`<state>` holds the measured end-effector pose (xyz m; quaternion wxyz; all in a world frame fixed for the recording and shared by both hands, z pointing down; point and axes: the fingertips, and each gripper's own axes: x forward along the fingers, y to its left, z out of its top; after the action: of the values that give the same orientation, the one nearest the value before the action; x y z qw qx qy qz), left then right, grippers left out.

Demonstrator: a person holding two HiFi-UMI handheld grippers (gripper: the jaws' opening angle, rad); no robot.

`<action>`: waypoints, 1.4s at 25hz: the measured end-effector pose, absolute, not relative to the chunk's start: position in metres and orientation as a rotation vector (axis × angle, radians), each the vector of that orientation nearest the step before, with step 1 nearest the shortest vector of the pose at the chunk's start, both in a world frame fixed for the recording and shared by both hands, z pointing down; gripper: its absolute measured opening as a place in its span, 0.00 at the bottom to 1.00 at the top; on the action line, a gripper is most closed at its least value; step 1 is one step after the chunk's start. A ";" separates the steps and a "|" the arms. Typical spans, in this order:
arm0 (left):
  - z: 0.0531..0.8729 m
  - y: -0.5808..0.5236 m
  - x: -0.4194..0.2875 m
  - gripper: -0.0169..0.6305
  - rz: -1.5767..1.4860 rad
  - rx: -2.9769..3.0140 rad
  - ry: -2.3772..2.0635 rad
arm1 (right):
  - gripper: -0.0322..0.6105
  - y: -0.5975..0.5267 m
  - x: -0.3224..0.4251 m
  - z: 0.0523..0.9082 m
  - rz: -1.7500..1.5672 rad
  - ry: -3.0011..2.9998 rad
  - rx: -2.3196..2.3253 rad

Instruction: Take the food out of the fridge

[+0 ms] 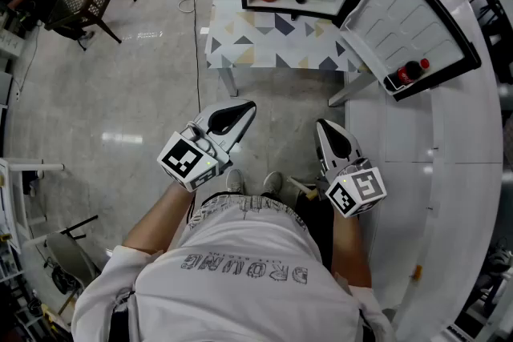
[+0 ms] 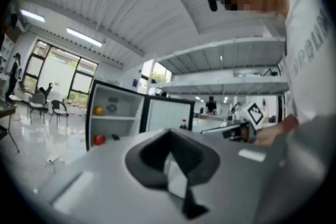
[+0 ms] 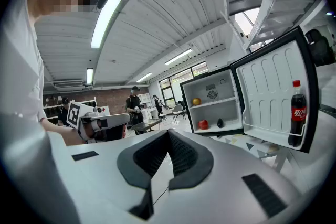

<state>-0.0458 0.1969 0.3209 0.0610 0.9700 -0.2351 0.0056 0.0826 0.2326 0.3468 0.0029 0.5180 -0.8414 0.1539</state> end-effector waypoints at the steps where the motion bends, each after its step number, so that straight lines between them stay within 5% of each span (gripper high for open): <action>1: 0.320 0.196 -0.046 0.04 0.019 2.937 -0.712 | 0.05 0.232 0.082 0.347 0.480 -2.638 1.619; 35: 0.335 0.207 -0.012 0.04 0.049 2.919 -0.799 | 0.05 0.234 0.123 0.358 0.489 -2.691 1.561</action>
<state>-0.0118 0.2069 0.3348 0.0576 0.9628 -0.2636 0.0162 0.1230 0.2338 0.3577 -0.0040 0.4957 -0.8545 0.1552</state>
